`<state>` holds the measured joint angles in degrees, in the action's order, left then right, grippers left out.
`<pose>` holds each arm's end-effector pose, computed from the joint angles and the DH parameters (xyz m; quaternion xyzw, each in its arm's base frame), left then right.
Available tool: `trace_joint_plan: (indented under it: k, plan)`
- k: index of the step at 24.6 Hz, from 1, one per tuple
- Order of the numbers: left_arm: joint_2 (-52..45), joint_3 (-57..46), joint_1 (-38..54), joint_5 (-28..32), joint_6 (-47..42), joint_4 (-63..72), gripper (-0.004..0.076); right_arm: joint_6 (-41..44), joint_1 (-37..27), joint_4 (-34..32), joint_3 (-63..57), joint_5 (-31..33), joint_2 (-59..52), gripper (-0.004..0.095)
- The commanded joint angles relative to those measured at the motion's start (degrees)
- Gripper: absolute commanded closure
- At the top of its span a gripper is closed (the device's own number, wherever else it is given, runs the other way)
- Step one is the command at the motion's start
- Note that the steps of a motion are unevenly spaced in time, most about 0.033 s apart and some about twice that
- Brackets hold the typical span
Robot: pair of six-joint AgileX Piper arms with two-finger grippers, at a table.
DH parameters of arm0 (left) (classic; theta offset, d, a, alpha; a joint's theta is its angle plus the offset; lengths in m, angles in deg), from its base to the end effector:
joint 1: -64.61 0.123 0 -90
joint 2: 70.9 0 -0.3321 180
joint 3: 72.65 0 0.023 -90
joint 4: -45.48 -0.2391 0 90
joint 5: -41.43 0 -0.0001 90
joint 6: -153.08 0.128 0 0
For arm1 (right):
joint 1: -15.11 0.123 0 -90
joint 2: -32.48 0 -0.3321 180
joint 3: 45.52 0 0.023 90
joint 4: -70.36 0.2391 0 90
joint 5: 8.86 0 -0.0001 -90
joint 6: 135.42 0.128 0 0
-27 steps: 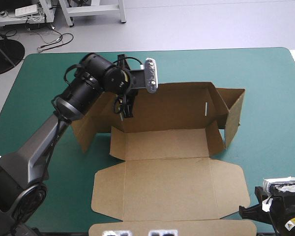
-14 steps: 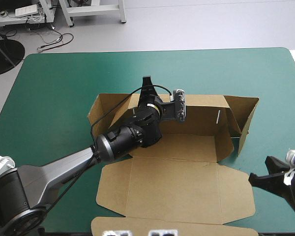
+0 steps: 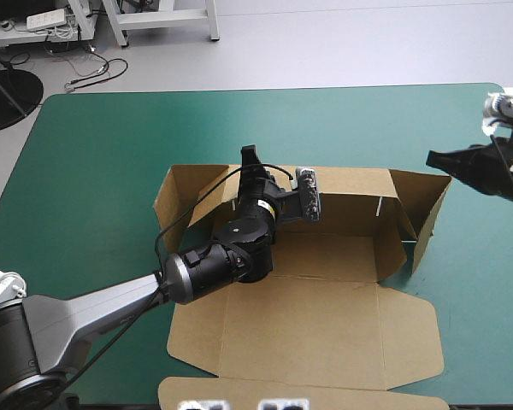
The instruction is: Fold the box
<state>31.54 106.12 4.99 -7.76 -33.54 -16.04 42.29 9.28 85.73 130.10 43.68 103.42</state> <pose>0.2655 -0.2844 0.3485 0.5822 0.6431 0.2707 0.4173 0.2187 0.0048 0.4446 0.0539 0.8889 0.0999 0.4437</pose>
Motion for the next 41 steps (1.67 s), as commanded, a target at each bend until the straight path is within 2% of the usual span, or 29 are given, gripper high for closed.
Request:
trace_joint_plan:
  k: [1, 7, 11, 19, 25, 31, 34, 41]
  plan:
    - [-1.56, -0.16, -0.42, -1.88, -1.89, 5.48, 0.0734, -1.99, 0.13, 3.22, 7.08, 0.26, 7.17, 0.0928]
    - [-1.56, -0.21, -0.42, -2.12, -1.89, 5.60, 0.0734, -2.59, 0.13, 5.08, 13.50, 5.69, 18.03, 0.0928]
    - [-1.56, -0.21, -0.42, -2.82, -2.82, 5.60, 0.0734, -2.59, 0.13, 4.96, 12.74, 7.36, 20.94, 0.0928]
    - [-1.56, -0.21, -0.42, -3.68, -3.62, 5.60, 0.0734, -6.71, 0.13, 5.04, 5.38, 11.75, 17.79, 0.0928]
    - [-0.33, -0.21, -0.42, -3.71, -3.99, 9.73, 0.0734, -10.66, 0.13, 7.97, -4.85, 6.20, 8.99, 0.0928]
    - [1.66, -0.30, -0.84, -3.33, -3.99, 11.38, 0.0734, -20.50, 0.13, 22.73, -19.27, -6.89, 2.86, 0.0928]
    - [2.75, -0.43, -1.01, -3.47, -3.99, 11.64, 0.0734, -25.60, 0.13, 28.28, -25.09, -11.10, -0.38, 0.0928]
    - [4.26, -0.98, -1.09, -3.21, -3.99, 12.65, 0.0734, -34.19, 0.13, 34.47, -33.11, -16.95, -6.04, 0.0928]
